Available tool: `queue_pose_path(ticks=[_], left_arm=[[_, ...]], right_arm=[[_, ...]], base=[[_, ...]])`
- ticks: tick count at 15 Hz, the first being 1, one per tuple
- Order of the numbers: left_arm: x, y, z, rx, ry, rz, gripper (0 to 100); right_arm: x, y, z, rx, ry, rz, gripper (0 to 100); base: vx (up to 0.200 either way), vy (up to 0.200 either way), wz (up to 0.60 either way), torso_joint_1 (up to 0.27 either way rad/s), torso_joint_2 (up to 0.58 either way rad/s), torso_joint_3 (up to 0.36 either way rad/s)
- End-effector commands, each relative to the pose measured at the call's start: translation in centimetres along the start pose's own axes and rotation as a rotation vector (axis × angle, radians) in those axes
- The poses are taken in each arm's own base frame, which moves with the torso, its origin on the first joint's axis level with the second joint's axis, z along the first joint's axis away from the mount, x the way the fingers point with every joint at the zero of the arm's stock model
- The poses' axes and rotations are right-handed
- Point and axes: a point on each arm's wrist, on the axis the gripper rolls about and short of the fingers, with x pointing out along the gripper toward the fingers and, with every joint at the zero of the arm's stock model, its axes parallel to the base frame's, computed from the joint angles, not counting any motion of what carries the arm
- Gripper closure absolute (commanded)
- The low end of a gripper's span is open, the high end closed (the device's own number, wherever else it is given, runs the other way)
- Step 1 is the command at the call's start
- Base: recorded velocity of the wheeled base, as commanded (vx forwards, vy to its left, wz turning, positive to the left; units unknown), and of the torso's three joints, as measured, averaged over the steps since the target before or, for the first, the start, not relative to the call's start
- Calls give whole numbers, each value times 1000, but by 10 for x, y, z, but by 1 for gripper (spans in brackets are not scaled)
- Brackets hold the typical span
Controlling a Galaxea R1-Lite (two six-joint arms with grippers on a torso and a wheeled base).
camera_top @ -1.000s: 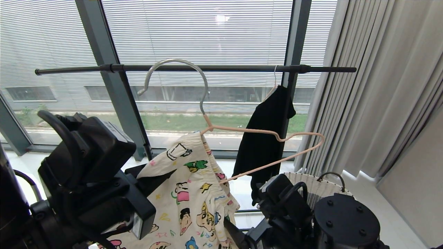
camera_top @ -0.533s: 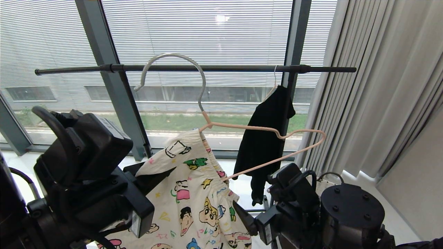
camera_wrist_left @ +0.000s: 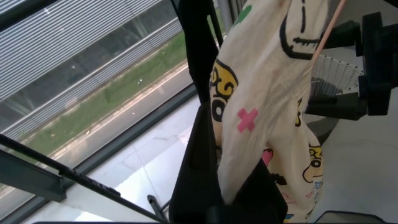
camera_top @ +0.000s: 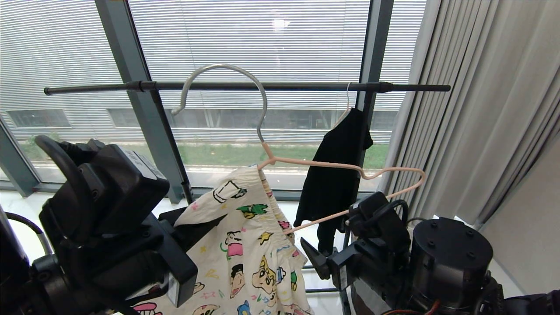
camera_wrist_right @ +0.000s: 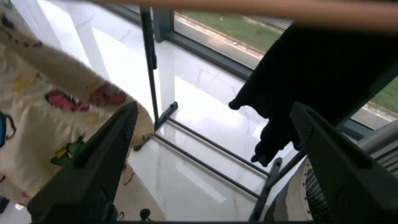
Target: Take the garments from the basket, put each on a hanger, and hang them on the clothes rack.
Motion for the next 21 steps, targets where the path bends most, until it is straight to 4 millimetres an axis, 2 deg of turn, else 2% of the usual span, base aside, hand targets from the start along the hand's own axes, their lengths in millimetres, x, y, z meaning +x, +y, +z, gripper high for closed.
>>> queue_pose_path(ticks=[1,5,9,14,17,21], left_arm=[[1,-2,1,3,-3,-10,100],[6,1,0,1,15,11,100],[6,3,0,-3,16,22,100],[11,3,4,-5,12,20,100],[10,-6,10,3,-15,-29,100],[10,-7,13,1,-24,-32,100]], right_arm=[[1,3,1,-8,-4,8,0],[-18,27,-13,-48,41,109,0],[-28,23,-11,-47,35,114,0],[-34,38,-12,-61,34,169,0],[-26,40,-16,-65,47,164,0],[-18,27,-24,-89,77,109,0]], base=[[0,0,0,0,0,0],[0,0,0,0,0,0],[0,0,0,0,0,0],[0,0,0,0,0,0],[0,0,0,0,0,0],[0,0,0,0,0,0]])
